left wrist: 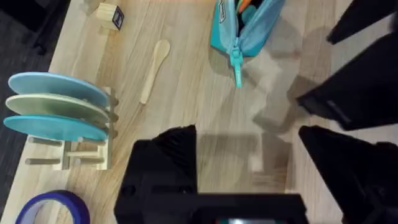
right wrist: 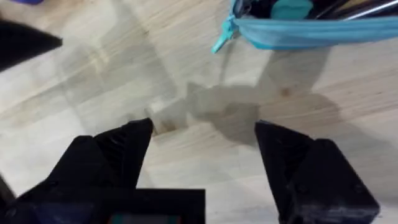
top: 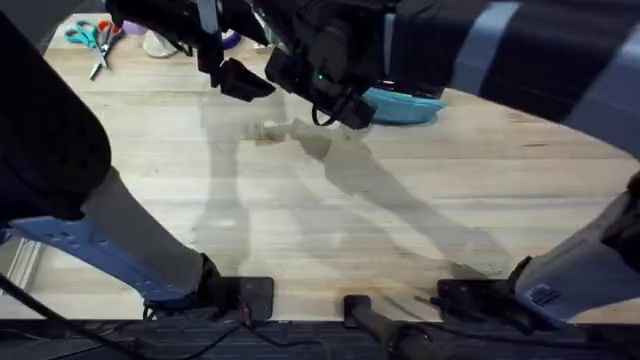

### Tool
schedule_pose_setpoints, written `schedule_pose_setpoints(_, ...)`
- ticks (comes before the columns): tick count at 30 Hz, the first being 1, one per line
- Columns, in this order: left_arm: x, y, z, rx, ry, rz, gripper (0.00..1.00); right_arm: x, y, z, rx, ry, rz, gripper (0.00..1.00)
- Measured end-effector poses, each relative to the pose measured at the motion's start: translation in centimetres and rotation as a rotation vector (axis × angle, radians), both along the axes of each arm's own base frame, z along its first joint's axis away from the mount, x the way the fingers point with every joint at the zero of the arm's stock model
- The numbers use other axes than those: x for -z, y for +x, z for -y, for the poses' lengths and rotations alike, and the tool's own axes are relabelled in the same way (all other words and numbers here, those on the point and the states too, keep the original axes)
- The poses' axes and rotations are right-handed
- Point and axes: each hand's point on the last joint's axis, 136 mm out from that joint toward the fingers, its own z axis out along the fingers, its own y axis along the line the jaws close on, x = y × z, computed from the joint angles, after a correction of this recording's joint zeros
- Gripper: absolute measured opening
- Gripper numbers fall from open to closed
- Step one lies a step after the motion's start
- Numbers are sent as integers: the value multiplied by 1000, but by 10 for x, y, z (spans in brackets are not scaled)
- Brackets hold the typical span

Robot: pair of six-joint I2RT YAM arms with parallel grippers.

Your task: Unzip the bag, pick up the pens from the table one at a time and place them inside, then zip the bag closed.

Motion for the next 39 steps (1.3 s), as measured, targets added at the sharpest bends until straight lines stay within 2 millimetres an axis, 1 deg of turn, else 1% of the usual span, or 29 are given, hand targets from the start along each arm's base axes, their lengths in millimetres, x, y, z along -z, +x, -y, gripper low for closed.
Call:
schedule_pose_setpoints(10, 0, 0, 0, 0, 0, 0, 995, 15, 21, 5, 78, -59, 71, 995)
schedule_pose_setpoints(20, 0, 0, 0, 0, 0, 0, 995, 51, 34, 2, 134, -90, 77, 987)
schedule_pose_setpoints(24, 0, 0, 0, 0, 0, 0, 995, 60, 42, 1, 156, -101, 104, 988)
schedule_pose_setpoints(28, 0, 0, 0, 0, 0, 0, 995, 65, 48, -2, 169, -99, 127, 986)
schedule_pose_setpoints(31, 0, 0, 0, 0, 0, 0, 995, 68, 52, -1, 178, -110, 144, 967)
schedule_pose_setpoints(39, 0, 0, 0, 0, 0, 0, 995, 62, 59, 9, 218, -152, 204, 888)
